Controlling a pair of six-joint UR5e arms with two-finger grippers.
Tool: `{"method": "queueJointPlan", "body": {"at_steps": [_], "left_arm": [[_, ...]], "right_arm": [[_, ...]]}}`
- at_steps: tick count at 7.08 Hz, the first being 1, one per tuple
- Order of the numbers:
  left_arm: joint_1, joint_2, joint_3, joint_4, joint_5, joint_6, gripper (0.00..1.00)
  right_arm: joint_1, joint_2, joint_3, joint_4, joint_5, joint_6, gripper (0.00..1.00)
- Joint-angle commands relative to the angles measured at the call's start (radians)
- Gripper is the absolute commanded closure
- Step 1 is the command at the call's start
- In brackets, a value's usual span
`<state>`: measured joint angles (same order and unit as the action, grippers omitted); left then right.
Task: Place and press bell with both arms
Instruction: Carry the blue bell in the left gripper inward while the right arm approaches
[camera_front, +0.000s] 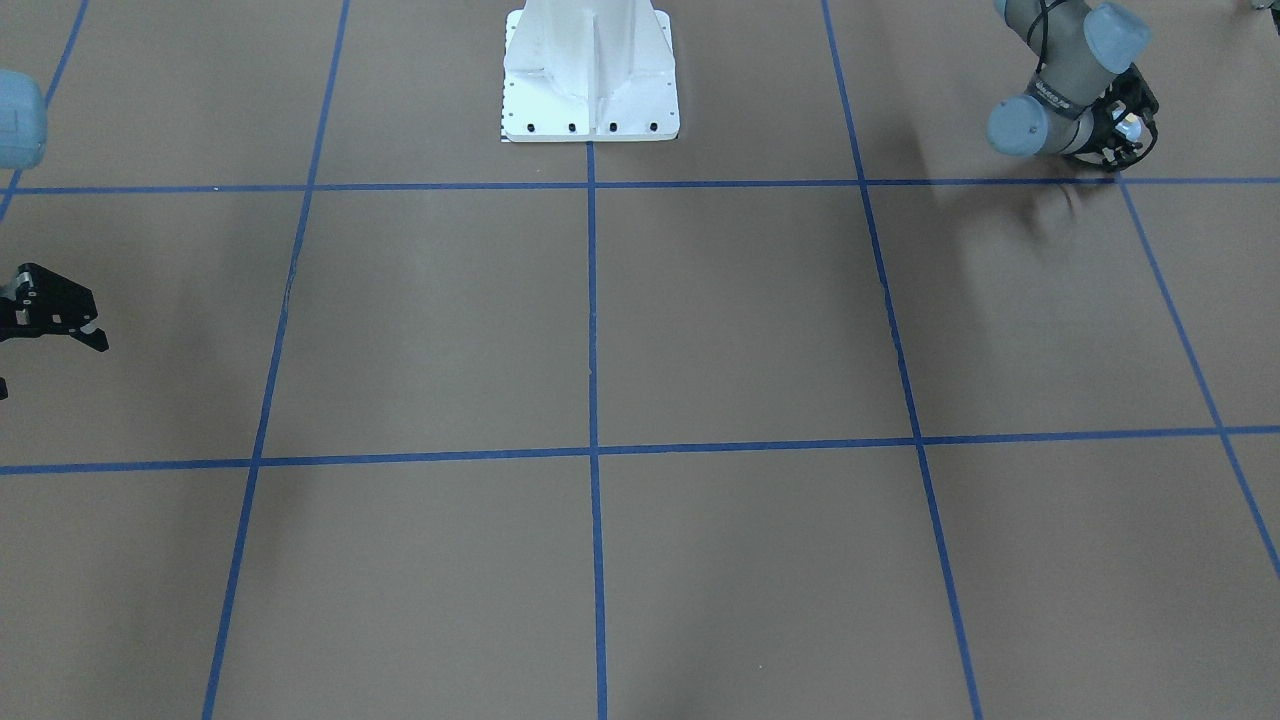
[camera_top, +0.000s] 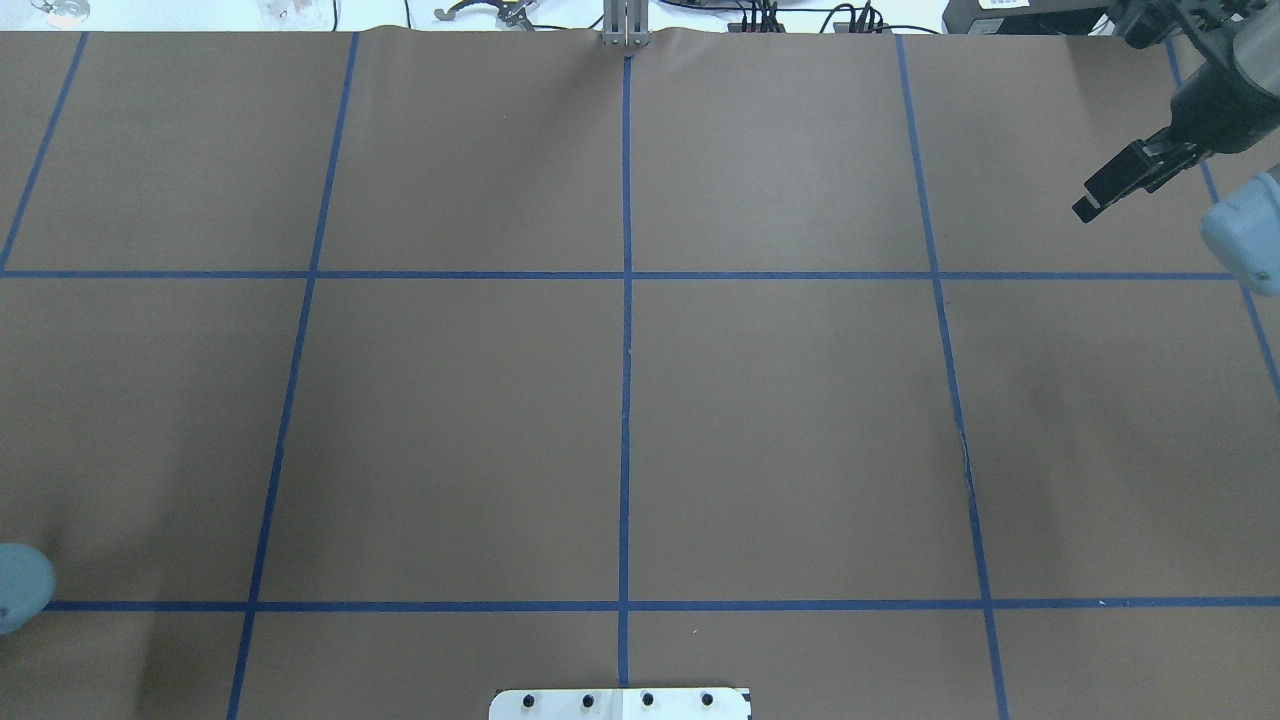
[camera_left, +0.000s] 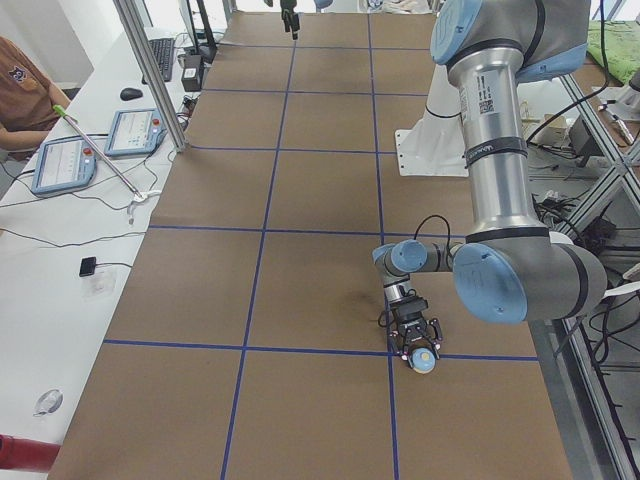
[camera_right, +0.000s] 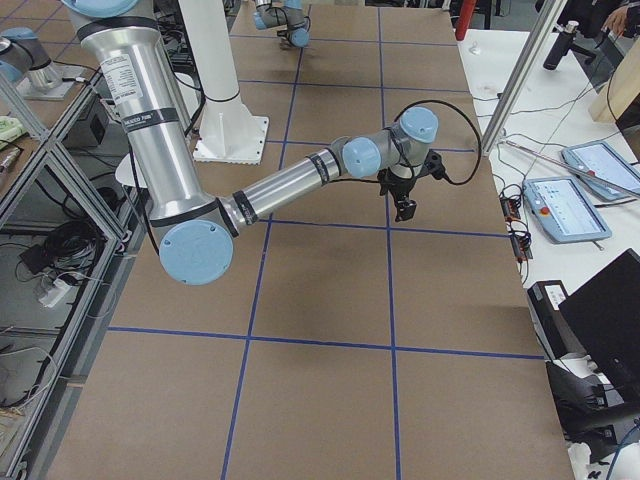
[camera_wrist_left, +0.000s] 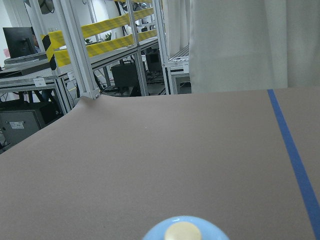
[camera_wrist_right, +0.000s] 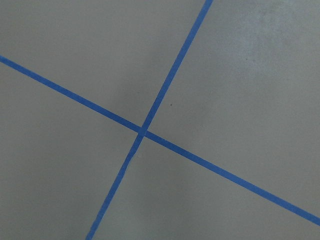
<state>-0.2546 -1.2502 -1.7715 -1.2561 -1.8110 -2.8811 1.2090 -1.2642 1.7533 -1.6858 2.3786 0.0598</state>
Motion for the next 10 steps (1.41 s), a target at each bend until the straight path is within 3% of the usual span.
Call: {"method": "queueJointPlan", "body": {"at_steps": [1,3,4,6,7,9,10], "left_arm": [[0.000,0.005,-0.005,0.007,-0.002,-0.015,1.00],[0.000,0.067,-0.089,0.015,-0.002,0.003,1.00],[0.000,0.119,-0.189,0.061,-0.002,0.028,1.00],[-0.006,0.127,-0.435,0.247,-0.002,0.167,1.00],[-0.017,0.105,-0.510,0.324,0.001,0.268,1.00],[-0.076,-0.030,-0.534,0.392,0.024,0.474,1.00],[-0.191,-0.145,-0.523,0.396,0.176,0.619,1.00]], "right_arm": [[0.000,0.000,0.000,0.000,0.001,0.000,0.00],[0.001,0.000,0.000,0.000,0.004,0.000,0.00],[0.001,-0.001,0.002,-0.002,0.007,0.000,0.00],[0.001,-0.007,0.000,-0.002,0.004,0.002,0.00],[0.001,-0.004,-0.004,-0.002,0.002,0.005,0.00],[-0.009,0.006,-0.003,0.000,0.001,0.053,0.00],[-0.026,0.012,-0.003,0.017,0.001,0.101,0.00]]}}
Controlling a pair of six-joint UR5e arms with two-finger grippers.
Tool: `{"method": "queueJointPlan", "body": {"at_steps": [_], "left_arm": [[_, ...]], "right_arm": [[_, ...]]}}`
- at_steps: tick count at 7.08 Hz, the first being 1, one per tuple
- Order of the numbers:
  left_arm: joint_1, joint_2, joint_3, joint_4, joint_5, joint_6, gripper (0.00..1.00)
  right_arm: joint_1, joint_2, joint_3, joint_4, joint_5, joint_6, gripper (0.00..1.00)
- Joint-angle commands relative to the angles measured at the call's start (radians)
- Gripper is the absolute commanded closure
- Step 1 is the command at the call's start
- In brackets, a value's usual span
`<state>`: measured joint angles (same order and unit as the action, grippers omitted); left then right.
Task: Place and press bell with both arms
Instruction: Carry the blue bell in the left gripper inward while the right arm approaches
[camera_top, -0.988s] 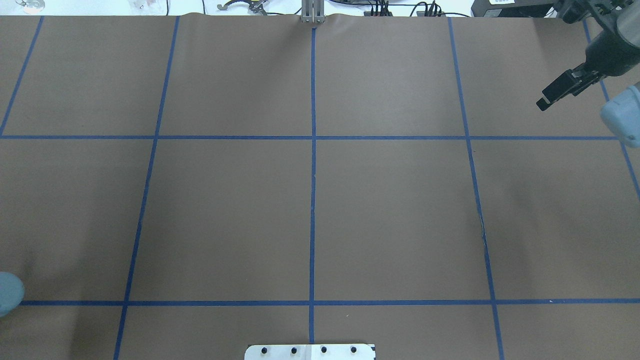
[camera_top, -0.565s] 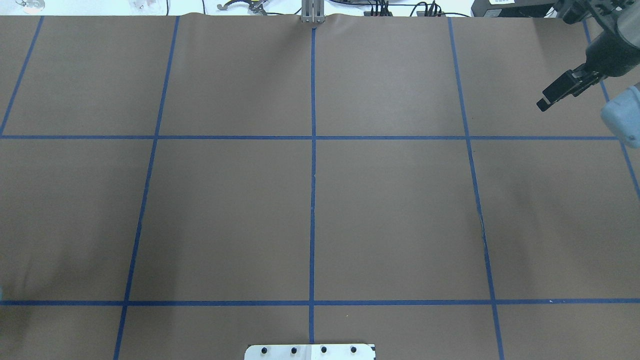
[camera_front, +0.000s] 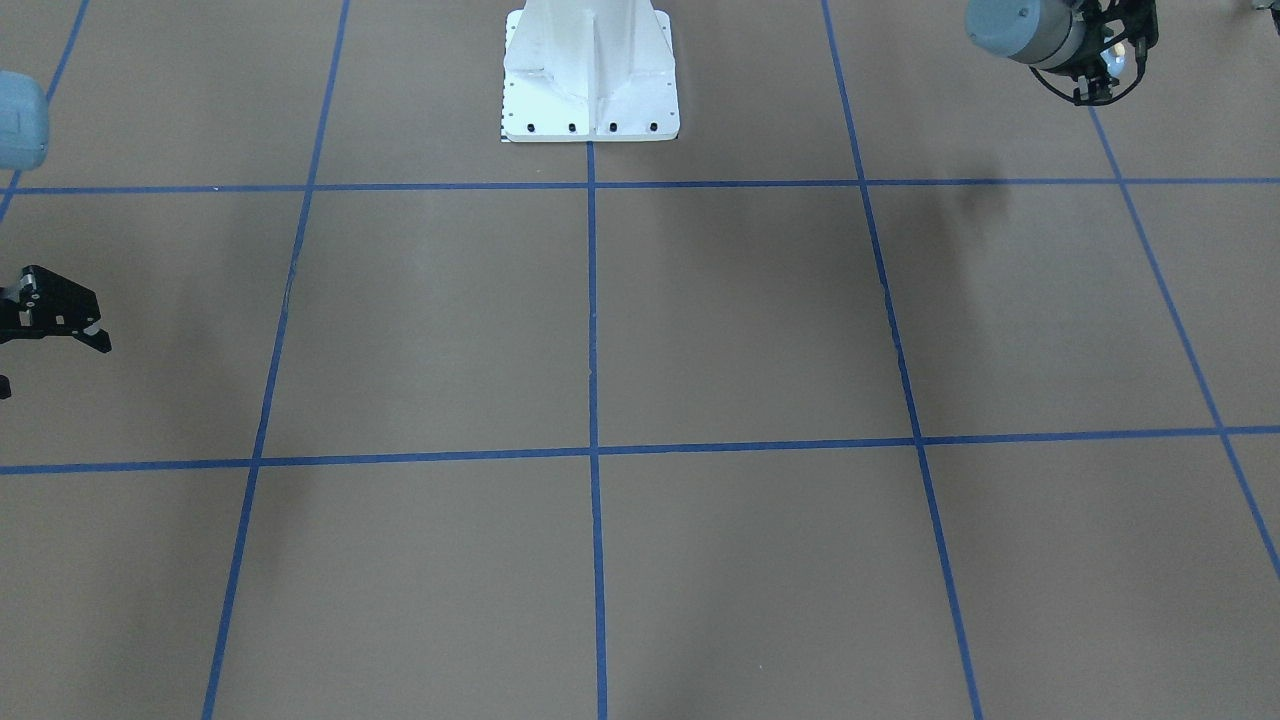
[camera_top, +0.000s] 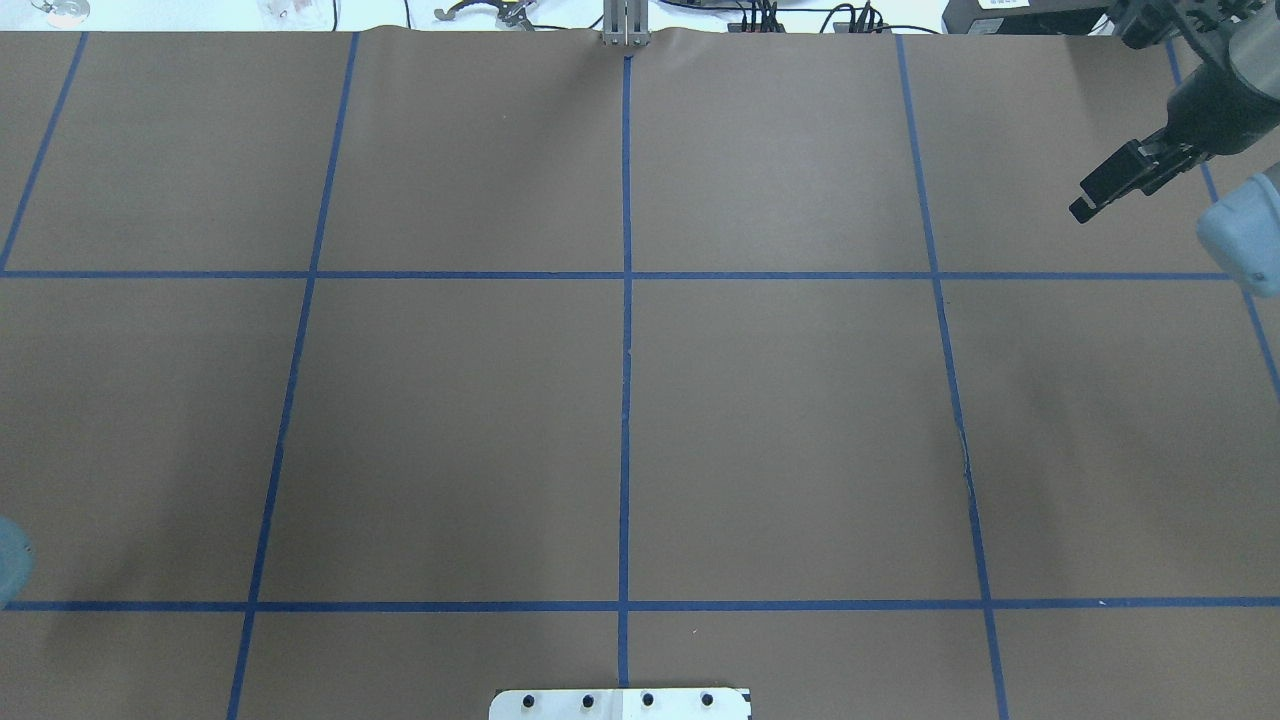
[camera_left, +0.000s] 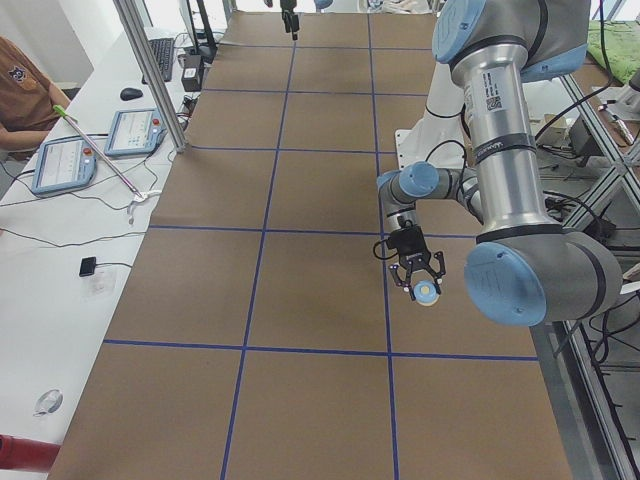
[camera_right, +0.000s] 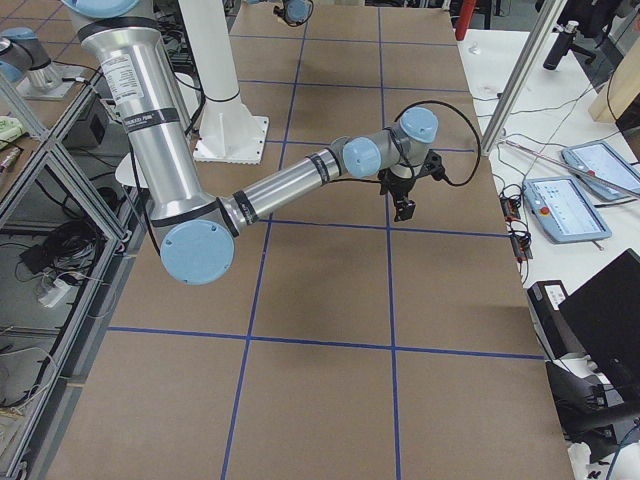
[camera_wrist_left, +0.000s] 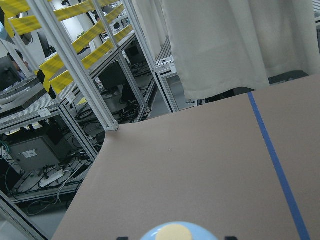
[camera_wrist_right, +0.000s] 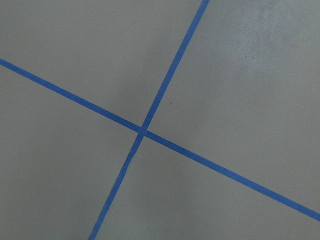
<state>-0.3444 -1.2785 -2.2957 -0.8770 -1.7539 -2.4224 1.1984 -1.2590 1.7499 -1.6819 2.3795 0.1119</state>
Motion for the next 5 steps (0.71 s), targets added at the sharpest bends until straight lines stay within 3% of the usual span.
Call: {"method": "queueJointPlan", "body": {"at_steps": [1,2,5], "left_arm": [[-0.211,-0.280,0.034,0.022,0.202,0.342,1.00],[-0.232,-0.353,0.057,0.027,0.250,0.411,1.00],[-0.243,-0.670,0.087,0.020,0.422,0.560,1.00]], "right_arm": [[-0.052,0.025,-0.003,0.052,-0.005,0.171,0.05],[-0.066,0.029,-0.009,0.095,-0.003,0.258,0.25],[-0.109,0.122,-0.070,0.105,-0.008,0.396,0.71]]}}
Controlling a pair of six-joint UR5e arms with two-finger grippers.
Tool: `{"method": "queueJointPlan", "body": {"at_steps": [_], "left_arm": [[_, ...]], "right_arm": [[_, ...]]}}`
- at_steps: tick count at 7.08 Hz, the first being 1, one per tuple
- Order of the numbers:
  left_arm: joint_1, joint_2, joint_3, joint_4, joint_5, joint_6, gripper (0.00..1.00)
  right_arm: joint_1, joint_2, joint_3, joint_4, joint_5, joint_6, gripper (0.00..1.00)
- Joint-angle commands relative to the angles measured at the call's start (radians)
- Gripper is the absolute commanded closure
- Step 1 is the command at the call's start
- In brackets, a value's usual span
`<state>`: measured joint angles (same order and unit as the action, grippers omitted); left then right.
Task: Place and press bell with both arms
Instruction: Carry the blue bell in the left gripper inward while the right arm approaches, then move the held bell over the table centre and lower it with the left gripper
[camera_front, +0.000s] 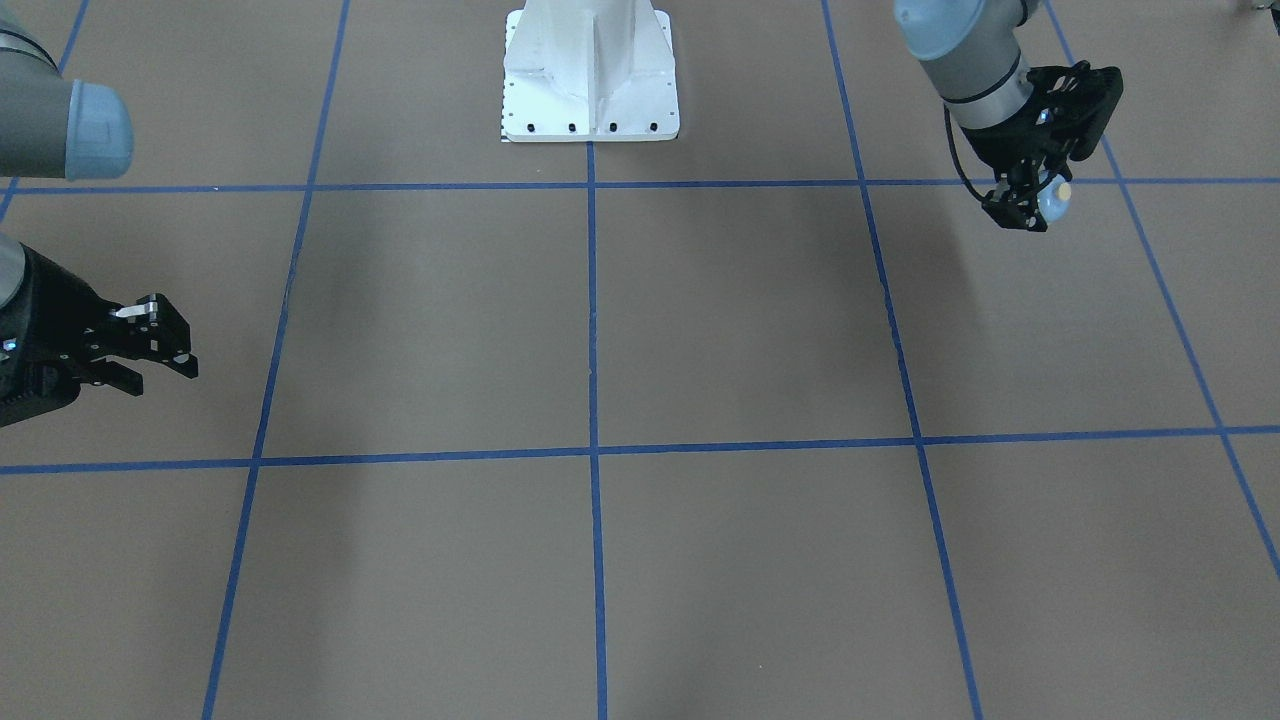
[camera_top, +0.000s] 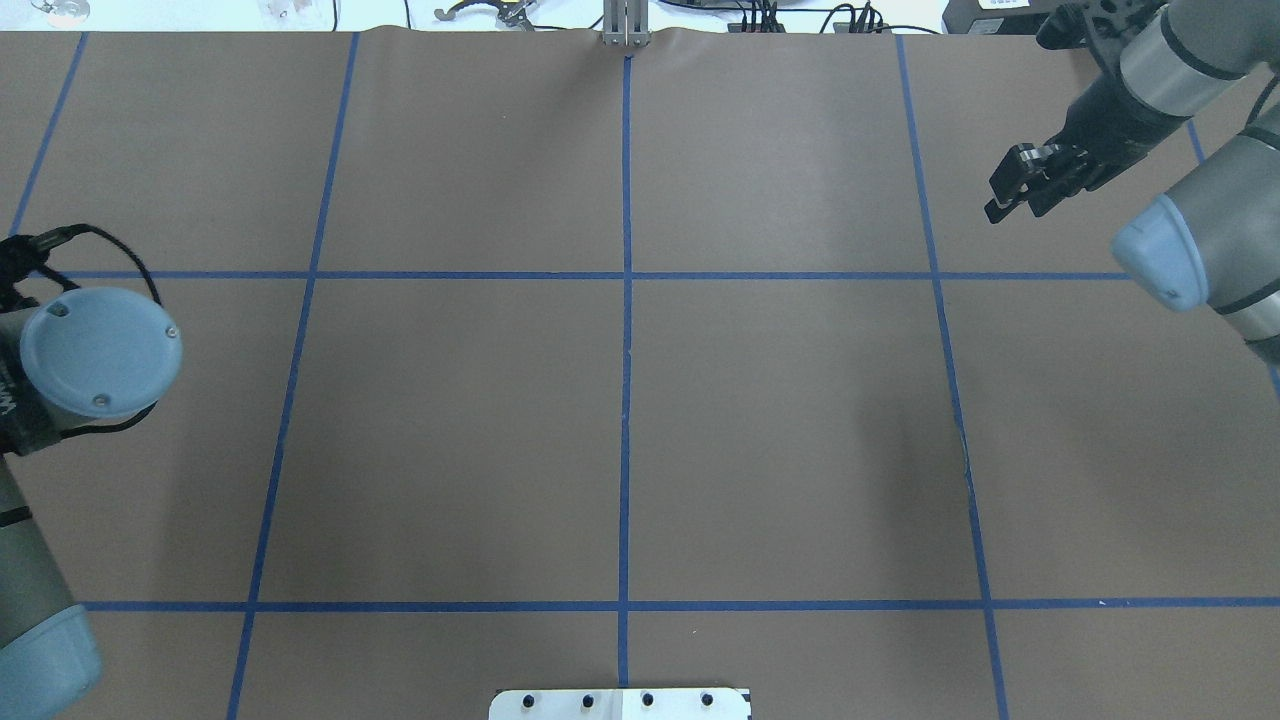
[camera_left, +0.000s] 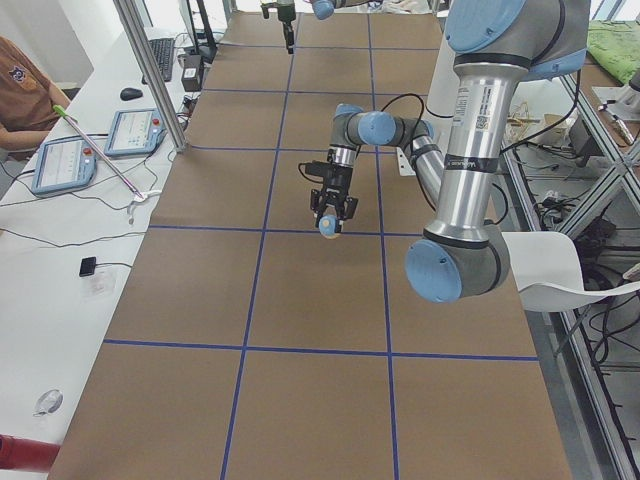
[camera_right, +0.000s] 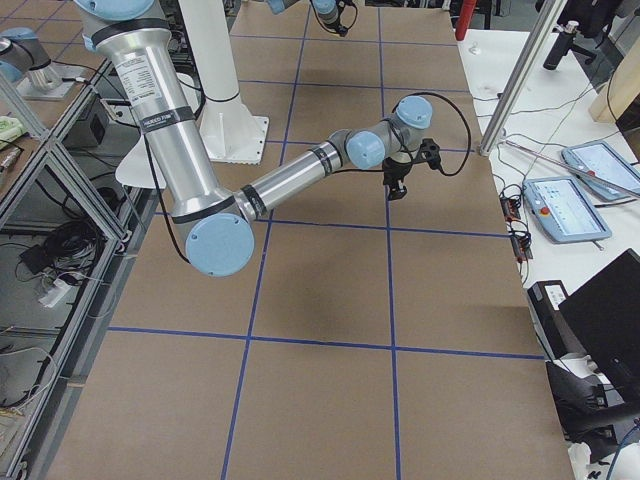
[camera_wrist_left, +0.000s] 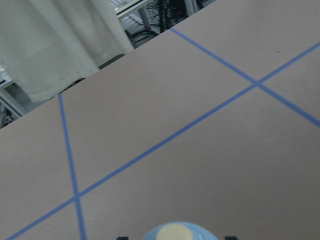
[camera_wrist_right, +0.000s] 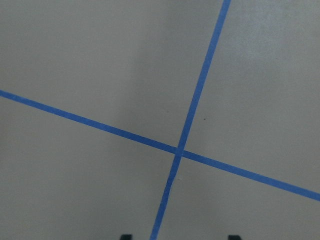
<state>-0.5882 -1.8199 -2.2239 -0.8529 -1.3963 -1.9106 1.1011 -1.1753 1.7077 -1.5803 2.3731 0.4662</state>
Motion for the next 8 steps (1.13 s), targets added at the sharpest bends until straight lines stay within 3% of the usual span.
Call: {"method": "queueJointPlan", "body": {"at_steps": [1,2,3,4,6,8], "left_arm": [[0.016,-0.274,0.070,-0.006,0.119,0.136,1.00],[0.063,-0.364,0.110,-0.032,0.204,0.215,1.00],[0.105,-0.393,0.140,-0.161,0.283,0.255,1.00],[0.151,-0.400,0.239,-0.346,0.360,0.301,1.00],[0.185,-0.458,0.562,-0.794,0.462,0.410,1.00],[0.183,-0.530,0.776,-1.109,0.468,0.633,1.00]], "right_arm": [[-0.018,0.054,-0.033,0.003,-0.002,0.064,0.90],[-0.026,0.068,-0.033,0.005,0.000,0.115,1.00],[-0.030,0.074,-0.030,0.005,0.001,0.135,1.00],[-0.032,0.074,-0.027,0.005,0.002,0.152,1.00],[-0.046,0.078,-0.028,0.005,-0.003,0.234,1.00],[-0.046,0.077,-0.025,0.005,-0.003,0.239,1.00]]}}
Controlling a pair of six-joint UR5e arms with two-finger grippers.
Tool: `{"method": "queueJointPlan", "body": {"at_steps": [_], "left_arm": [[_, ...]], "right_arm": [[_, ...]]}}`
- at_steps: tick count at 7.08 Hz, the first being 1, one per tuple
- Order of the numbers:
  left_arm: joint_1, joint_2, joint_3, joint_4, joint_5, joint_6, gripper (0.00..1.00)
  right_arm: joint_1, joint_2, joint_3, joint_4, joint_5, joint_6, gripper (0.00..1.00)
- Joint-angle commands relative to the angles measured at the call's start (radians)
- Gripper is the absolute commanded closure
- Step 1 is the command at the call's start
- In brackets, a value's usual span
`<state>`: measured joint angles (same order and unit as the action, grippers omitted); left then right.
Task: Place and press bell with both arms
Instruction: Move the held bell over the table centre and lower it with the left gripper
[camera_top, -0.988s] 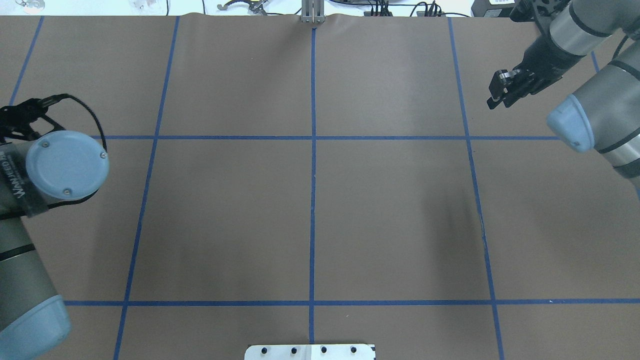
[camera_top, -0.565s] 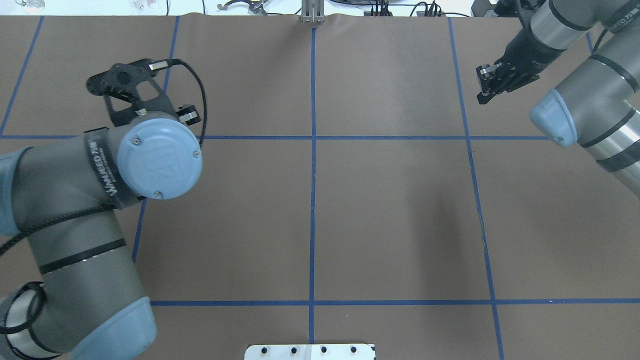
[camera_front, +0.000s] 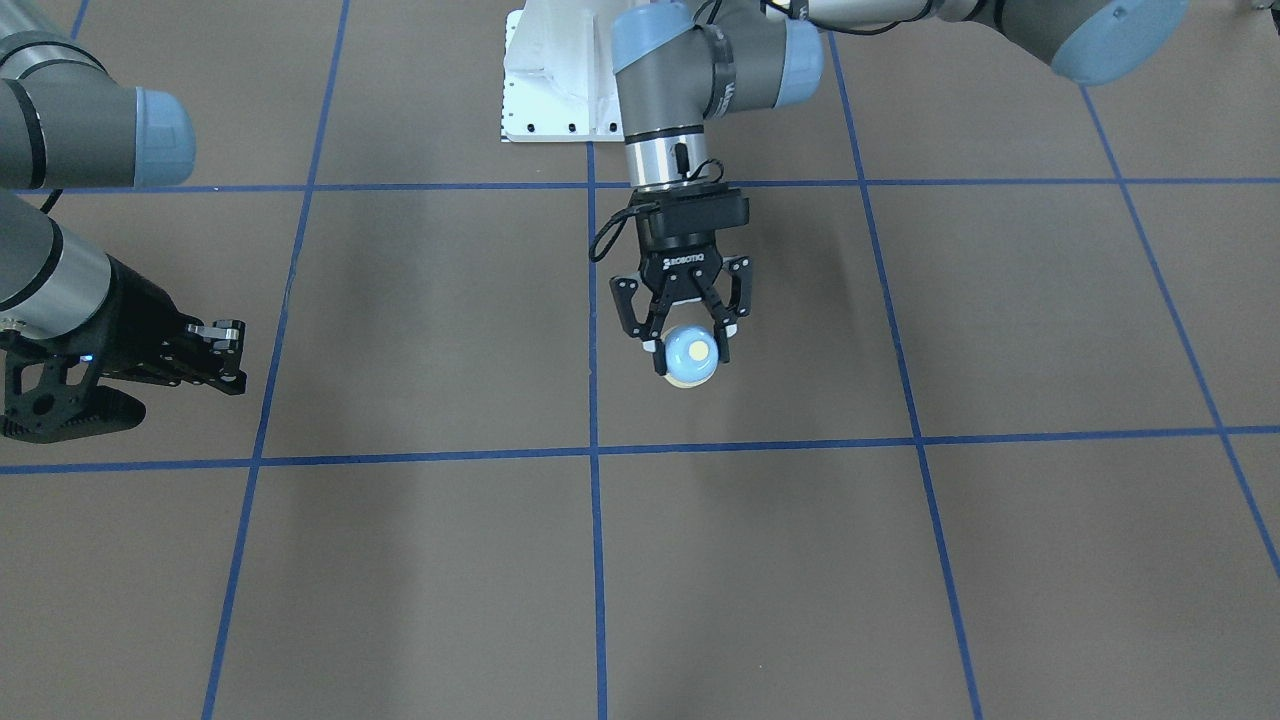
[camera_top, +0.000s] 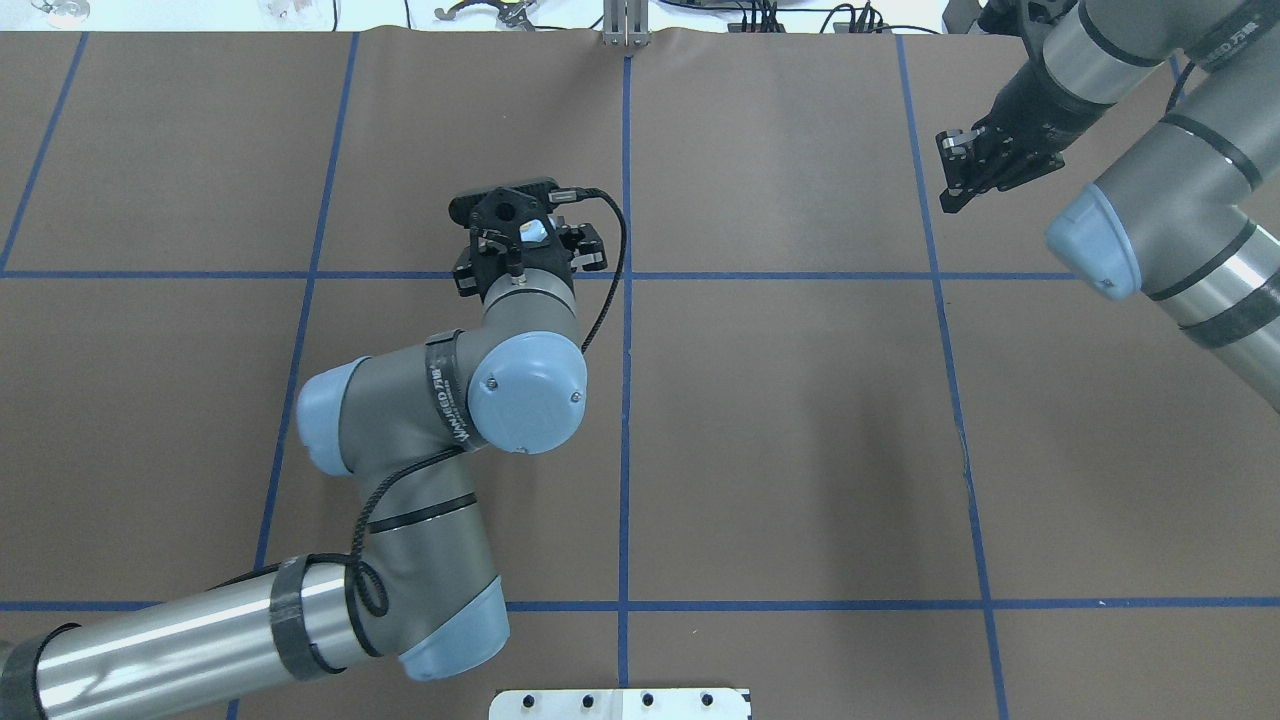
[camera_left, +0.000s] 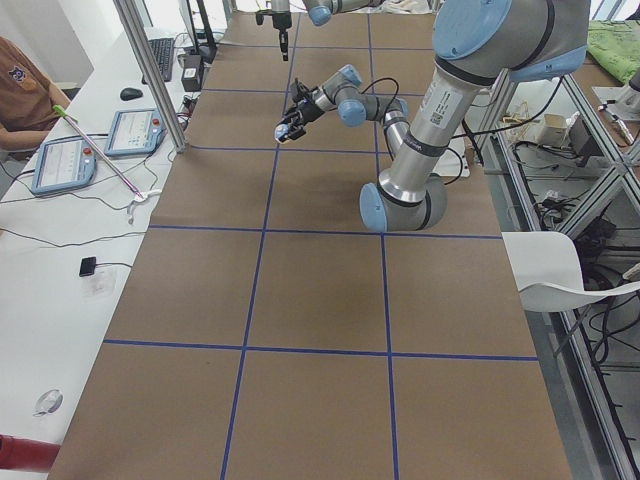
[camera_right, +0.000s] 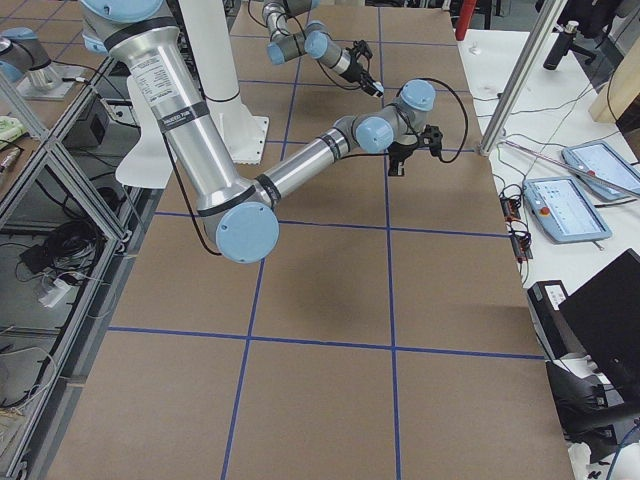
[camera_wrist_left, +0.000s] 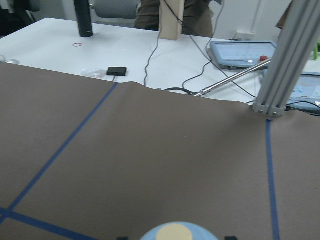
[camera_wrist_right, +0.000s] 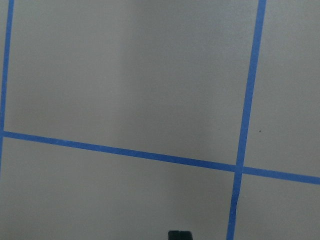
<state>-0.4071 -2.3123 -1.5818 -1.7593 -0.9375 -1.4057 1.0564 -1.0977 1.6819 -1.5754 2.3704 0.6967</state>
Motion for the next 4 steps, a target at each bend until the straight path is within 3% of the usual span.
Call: {"method": "queueJointPlan", "body": {"at_steps": [1,3,4], "left_arm": [[0.002,-0.074,0.243,-0.321,0.009,0.186,1.00],[0.002,-0.186,0.458,-0.426,0.009,0.212,1.00],[0.002,-0.215,0.514,-0.431,0.008,0.212,1.00]], "right_arm": [[-0.001,-0.001,-0.004,-0.002,0.000,0.009,1.00],[-0.001,-0.001,-0.004,-0.002,0.000,0.010,1.00],[-0.003,0.001,-0.001,-0.002,0.000,0.010,1.00]]}}
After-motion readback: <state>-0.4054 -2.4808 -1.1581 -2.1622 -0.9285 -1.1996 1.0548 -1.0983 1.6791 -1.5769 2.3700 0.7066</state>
